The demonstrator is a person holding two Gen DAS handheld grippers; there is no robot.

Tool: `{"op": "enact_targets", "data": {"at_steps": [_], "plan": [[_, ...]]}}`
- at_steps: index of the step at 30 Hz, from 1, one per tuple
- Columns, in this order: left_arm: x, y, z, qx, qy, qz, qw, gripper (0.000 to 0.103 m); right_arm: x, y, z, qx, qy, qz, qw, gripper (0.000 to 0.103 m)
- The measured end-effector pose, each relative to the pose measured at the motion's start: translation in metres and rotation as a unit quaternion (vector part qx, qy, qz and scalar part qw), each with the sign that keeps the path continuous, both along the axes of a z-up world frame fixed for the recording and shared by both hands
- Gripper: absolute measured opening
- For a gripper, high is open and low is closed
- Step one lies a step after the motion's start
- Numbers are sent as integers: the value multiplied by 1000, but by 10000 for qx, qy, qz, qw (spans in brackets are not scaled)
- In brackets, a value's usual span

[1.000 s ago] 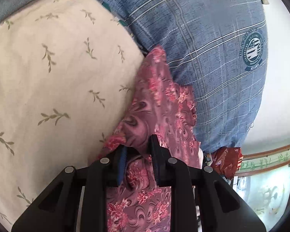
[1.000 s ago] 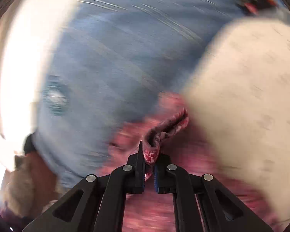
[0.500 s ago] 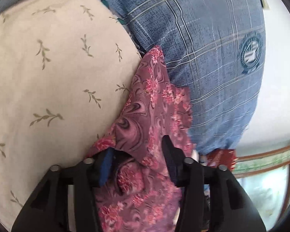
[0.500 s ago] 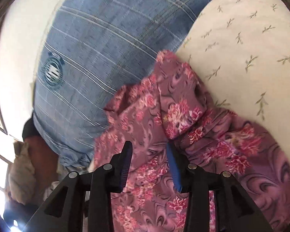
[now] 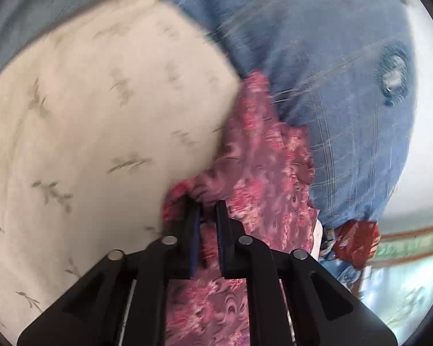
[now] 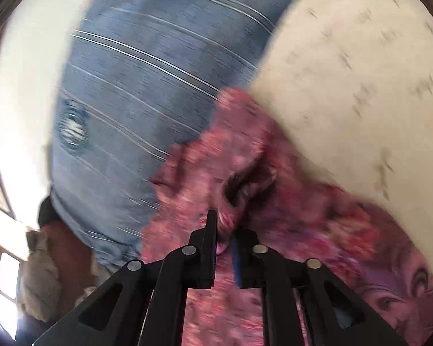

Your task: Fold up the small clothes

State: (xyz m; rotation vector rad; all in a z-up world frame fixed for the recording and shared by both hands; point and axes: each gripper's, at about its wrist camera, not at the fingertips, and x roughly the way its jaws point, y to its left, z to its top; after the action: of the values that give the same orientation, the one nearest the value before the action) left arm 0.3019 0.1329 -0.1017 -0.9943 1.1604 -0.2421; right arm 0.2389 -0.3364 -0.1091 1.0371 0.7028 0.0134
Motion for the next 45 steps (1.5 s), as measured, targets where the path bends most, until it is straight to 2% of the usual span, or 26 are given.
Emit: {"op": "enact_targets", "data": {"at_steps": [1, 2, 5, 6, 7, 8, 9, 10, 11, 13, 14, 15, 16, 17, 18, 21, 24, 27, 28, 29, 31, 34, 39, 42, 45], "plan": [[-3, 6, -1, -238, 21, 115, 9996, 10, -5, -5, -9, 107, 117, 1, 9999, 8], [-9, 13, 5, -312, -68, 290, 9991, 10, -12, -7, -12, 272, 32, -73, 9996, 10], [-21, 20, 39, 169, -726, 538, 9958, 11, -25, -9, 3, 67, 61, -197, 9998, 15], [-26, 18, 55, 299, -1084, 518, 9923, 17, -30, -9, 13, -165, 33, -266, 9995, 15], [-29, 12, 66, 402, -1368, 420, 9889, 33, -38, -8, 24, -379, -81, -302, 9988, 16], [-30, 2, 76, 635, -1606, 267, 9846, 45, -43, -7, 38, -630, -265, -347, 9971, 16], [-29, -6, 80, 886, -1711, 186, 9811, 59, -44, -7, 45, -788, -401, -364, 9954, 17], [-27, -16, 80, 1176, -1780, 80, 9769, 60, -44, -4, 54, -971, -555, -312, 9932, 23], [-23, -29, 75, 1410, -1747, -132, 9744, 60, -40, -1, 58, -1094, -597, -242, 9919, 28], [-8, -47, 55, 1660, -1303, -603, 9756, 60, -30, 7, 57, -1397, -521, -60, 9888, 29], [-1, -55, 41, 1760, -1009, -827, 9757, 60, -23, 11, 52, -1501, -402, 46, 9878, 29], [5, -62, 28, 1905, -765, -1006, 9735, 59, -13, 15, 38, -1625, -95, 167, 9865, 29], [9, -67, 21, 2113, -689, -1094, 9688, 59, -5, 19, 24, -1681, 217, 272, 9852, 27], [9, -72, 25, 2406, -933, -1121, 9596, 60, -1, 21, 13, -1697, 232, 325, 9847, 26], [10, -77, 27, 2600, -950, -1190, 9535, 60, -8, 22, 14, -1836, -91, 196, 9828, 25], [10, -80, 23, 2612, -1059, -1199, 9519, 66, -8, 27, 14, -2027, -103, 226, 9789, 26], [4, -83, 24, 2770, -1196, -1319, 9442, 66, -5, 22, 20, -1915, 75, 410, 9806, 26], [-16, -76, 30, 2651, -1048, -1342, 9491, 66, -14, 13, 25, -1702, 304, 585, 9832, 26], [-26, -74, 40, 2584, -1053, -1353, 9507, 66, -20, 12, 26, -1712, 398, 612, 9825, 31], [-38, -74, 46, 2513, -1058, -1447, 9512, 66, -33, 9, 26, -1809, 544, 621, 9800, 32], [-61, -68, 50, 2408, -1003, -1633, 9515, 66, -59, 4, 27, -1884, 509, 658, 9786, 31], [-104, -49, 52, 2332, -845, -1810, 9517, 66, -111, -12, 29, -2127, 519, 567, 9741, 40], [-178, -31, 42, 2328, -666, -2155, 9460, 66, -186, -37, 19, -2155, 523, 522, 9737, 44], [-208, -34, 29, 2057, -480, -2287, 9503, 66, -213, -39, 5, -1933, 543, 830, 9761, 45], [-230, -40, 15, 1812, -290, -2401, 9532, 66, -224, -29, -3, -1810, 516, 1254, 9741, 45]]}}
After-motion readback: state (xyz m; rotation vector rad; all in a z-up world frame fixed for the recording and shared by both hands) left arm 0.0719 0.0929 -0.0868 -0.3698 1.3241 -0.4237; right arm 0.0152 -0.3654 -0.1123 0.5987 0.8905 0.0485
